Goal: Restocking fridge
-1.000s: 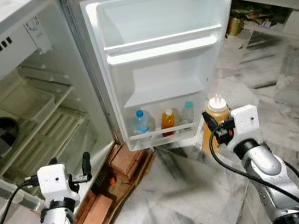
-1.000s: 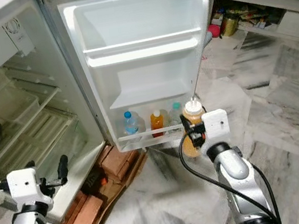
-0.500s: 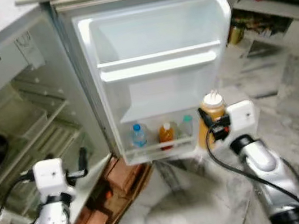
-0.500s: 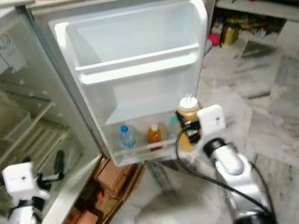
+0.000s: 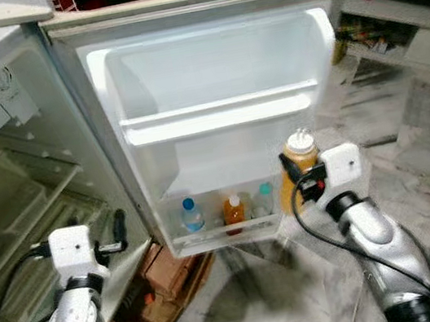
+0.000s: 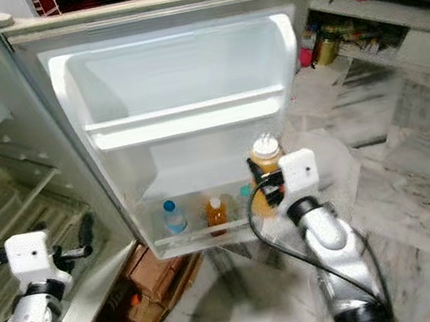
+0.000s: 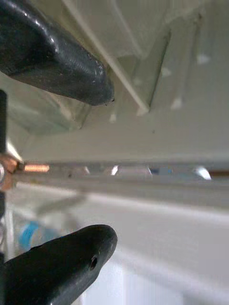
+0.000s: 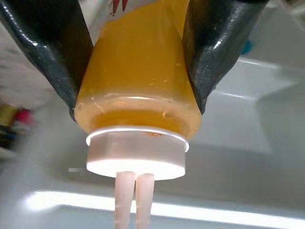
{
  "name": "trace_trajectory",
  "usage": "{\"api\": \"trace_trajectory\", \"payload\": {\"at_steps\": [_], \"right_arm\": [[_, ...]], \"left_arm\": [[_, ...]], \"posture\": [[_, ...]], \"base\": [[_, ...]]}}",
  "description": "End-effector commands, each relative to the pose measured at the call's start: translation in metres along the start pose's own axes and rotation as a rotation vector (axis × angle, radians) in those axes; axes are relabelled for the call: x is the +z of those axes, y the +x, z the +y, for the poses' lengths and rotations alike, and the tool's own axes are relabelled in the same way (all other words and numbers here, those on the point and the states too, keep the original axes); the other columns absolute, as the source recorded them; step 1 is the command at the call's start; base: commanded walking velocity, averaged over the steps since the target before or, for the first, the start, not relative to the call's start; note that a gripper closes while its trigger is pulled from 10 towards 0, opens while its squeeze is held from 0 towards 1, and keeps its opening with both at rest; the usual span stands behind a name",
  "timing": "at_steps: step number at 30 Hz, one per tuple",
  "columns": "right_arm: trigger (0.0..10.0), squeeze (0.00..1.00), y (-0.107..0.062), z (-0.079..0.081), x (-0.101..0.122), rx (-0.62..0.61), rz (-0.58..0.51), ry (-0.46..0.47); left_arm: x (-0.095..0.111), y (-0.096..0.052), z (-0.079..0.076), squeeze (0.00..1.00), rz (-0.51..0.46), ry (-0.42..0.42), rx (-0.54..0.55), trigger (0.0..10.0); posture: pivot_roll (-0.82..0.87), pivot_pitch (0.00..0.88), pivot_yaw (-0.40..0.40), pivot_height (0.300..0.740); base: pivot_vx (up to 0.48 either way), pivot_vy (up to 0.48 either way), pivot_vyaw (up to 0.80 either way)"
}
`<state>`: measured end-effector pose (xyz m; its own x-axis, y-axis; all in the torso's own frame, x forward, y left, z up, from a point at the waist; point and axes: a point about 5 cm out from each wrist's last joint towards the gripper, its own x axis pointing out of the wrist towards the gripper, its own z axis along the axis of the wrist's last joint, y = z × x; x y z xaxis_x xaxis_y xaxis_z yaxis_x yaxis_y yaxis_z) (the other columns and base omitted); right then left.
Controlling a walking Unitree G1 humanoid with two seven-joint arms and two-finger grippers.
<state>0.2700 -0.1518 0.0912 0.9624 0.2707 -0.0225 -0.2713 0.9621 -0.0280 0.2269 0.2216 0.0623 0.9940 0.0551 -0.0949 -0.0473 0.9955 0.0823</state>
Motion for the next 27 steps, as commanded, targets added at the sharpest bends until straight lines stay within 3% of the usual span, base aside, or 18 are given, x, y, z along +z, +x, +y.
{"api": "trace_trajectory", "payload": {"at_steps": [1,5,7,11,18,27], "right_arm": [[10.0,0.00,0.0002,-0.0022,0.0029,-0.001,-0.013,-0.009],[10.0,0.00,0.0014,-0.0027,0.0029,0.001,-0.013,-0.010],[10.0,0.00,0.0019,-0.0034,0.0029,-0.001,-0.013,-0.010],[10.0,0.00,0.0025,-0.0032,0.0029,-0.001,-0.013,-0.012],[10.0,0.00,0.0039,-0.0032,0.0036,0.003,-0.016,-0.012],[10.0,0.00,0.0056,-0.0023,0.0038,0.008,-0.018,-0.014]], "left_arm": [[-0.0016,-0.0001,-0.0014,0.00,0.010,0.001,-0.005,10.0],[-0.0019,0.0007,-0.0023,0.00,0.012,-0.001,-0.007,10.0],[-0.0019,0.0006,-0.0062,0.00,0.010,-0.027,-0.039,10.0],[-0.0020,0.0009,-0.0055,0.00,0.012,-0.002,-0.030,10.0],[-0.0031,0.0013,-0.0056,0.00,0.019,-0.006,-0.027,10.0],[-0.0022,0.0014,-0.0083,0.00,0.017,0.003,-0.039,10.0]], "posture": [[0.01,0.086,-0.058,0.740],[0.01,0.083,-0.059,0.740],[0.01,0.083,-0.060,0.740],[0.01,0.082,-0.061,0.740],[0.01,0.082,-0.061,0.740],[0.02,0.084,-0.064,0.740]], "base": [[0.000,0.000,0.00],[0.000,0.000,0.00],[0.000,0.352,0.00],[0.000,0.404,0.00],[0.000,0.000,0.00],[0.000,0.296,0.00]]}}
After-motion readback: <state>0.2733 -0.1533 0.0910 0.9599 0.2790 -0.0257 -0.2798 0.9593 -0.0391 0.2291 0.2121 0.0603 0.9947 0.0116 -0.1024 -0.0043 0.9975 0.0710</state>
